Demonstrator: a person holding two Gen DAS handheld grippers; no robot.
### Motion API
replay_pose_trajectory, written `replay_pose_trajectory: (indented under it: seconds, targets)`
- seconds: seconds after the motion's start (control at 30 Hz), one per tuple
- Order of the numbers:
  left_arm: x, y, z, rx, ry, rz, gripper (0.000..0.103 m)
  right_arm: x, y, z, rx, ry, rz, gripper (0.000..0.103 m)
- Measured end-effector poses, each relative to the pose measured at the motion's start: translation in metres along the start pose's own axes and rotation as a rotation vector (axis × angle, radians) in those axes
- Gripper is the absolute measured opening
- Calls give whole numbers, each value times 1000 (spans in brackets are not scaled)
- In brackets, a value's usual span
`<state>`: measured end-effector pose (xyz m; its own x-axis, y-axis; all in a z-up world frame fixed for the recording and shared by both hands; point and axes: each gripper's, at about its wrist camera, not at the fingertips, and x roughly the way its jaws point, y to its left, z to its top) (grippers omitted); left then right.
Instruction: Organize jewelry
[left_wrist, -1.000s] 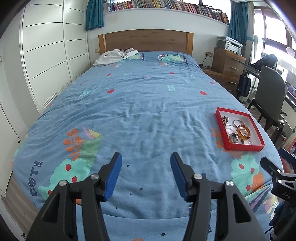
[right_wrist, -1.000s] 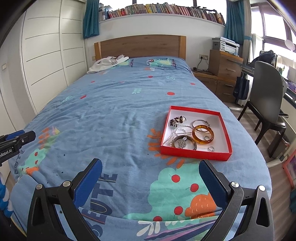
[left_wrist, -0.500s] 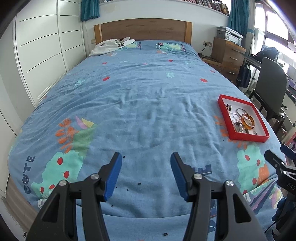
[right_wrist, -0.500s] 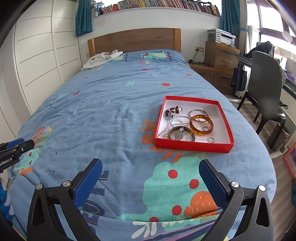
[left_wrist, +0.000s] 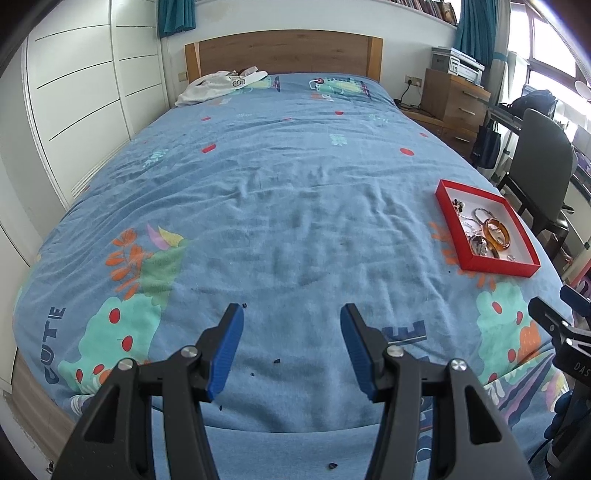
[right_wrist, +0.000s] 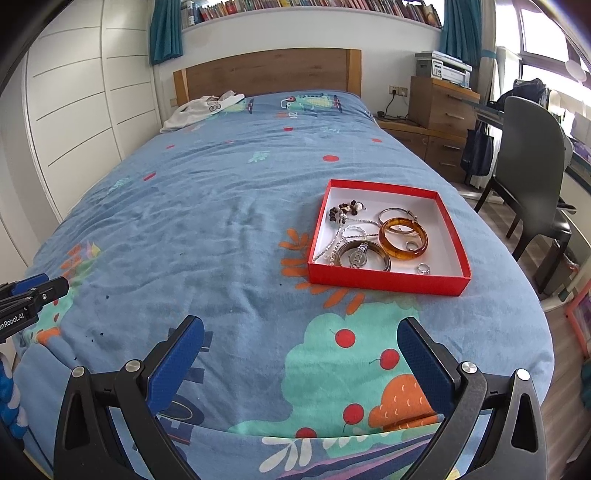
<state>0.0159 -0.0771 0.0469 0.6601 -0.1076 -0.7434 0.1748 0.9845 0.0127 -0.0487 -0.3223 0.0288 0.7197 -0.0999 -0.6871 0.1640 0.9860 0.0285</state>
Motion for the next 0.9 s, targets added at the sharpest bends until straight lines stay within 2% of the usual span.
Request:
replay_pose_trajectory:
  seconds: [0.9]
  targets:
    - [8,-5,-10,11,18,-12,53,6,-1,-6,-4,23,-2,102]
